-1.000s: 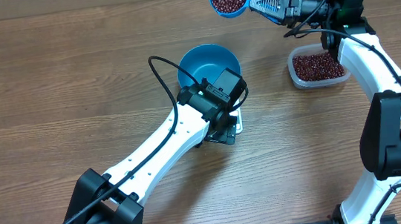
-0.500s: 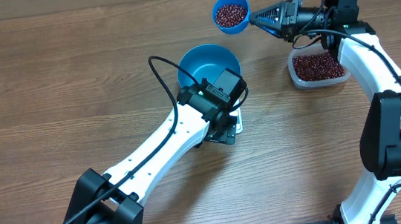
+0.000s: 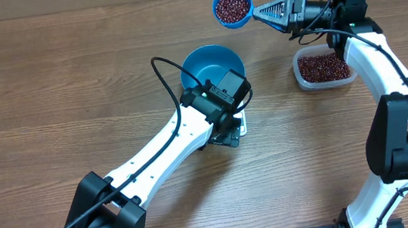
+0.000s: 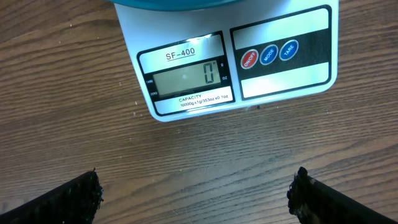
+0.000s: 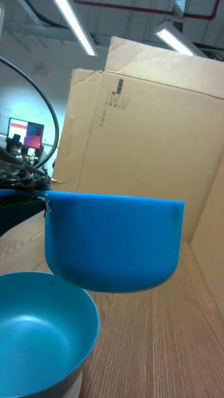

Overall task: Scoop item into bowl and weigh 150g on scale
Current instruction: 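Carry the filled scoop left toward the teal bowl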

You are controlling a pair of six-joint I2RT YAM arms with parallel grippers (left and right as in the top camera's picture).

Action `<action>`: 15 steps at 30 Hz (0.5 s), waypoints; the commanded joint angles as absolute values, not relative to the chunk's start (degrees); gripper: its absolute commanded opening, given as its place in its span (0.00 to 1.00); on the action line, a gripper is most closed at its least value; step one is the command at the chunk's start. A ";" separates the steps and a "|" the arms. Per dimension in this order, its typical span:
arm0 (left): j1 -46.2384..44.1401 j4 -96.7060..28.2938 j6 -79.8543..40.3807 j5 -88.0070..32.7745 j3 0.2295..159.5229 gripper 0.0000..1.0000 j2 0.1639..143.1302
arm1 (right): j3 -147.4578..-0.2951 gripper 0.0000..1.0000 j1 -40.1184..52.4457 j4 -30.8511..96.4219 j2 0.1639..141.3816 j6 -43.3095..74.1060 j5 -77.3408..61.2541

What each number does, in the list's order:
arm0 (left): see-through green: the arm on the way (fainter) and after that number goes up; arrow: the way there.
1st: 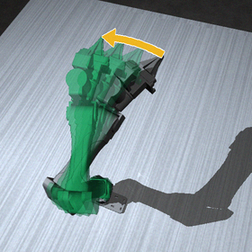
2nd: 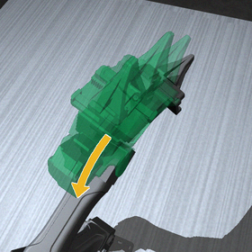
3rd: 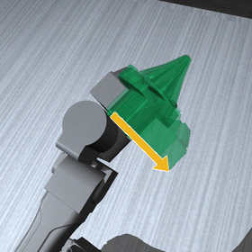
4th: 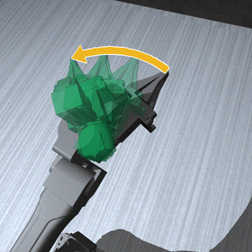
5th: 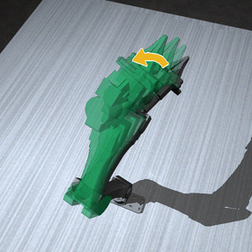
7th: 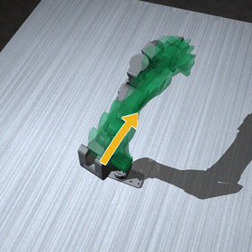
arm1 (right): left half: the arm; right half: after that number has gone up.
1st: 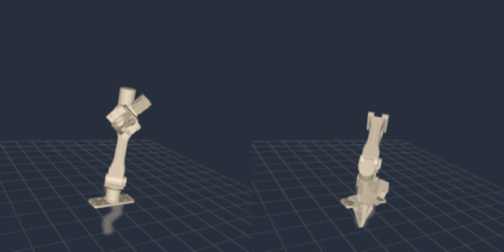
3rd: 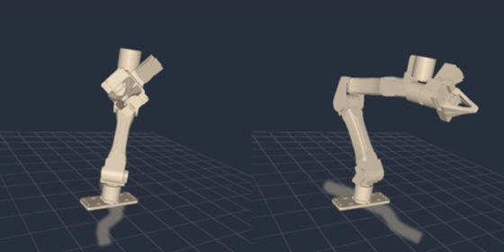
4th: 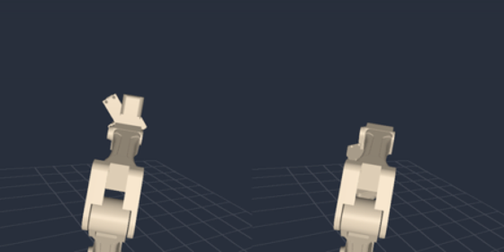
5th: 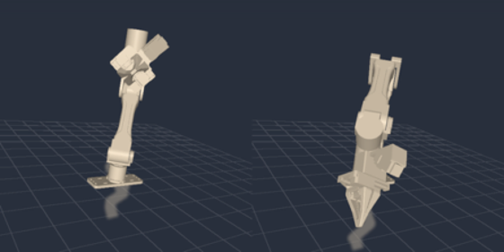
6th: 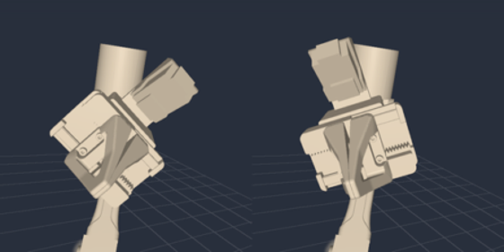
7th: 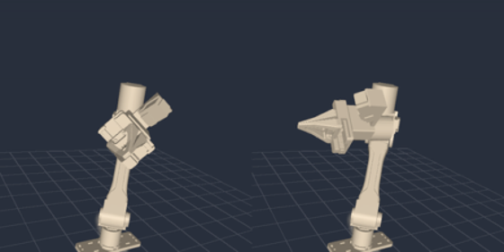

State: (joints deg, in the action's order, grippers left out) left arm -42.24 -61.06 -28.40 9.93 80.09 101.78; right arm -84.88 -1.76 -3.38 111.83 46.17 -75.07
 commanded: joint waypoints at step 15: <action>-42.02 -61.04 -29.17 10.92 79.81 1.00 100.16 | -87.07 0.04 -1.04 4.67 110.72 34.37 -59.35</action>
State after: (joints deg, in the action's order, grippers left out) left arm -42.24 -61.06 -28.40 9.93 80.09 101.78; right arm -85.12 -1.10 4.60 111.83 36.80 -60.82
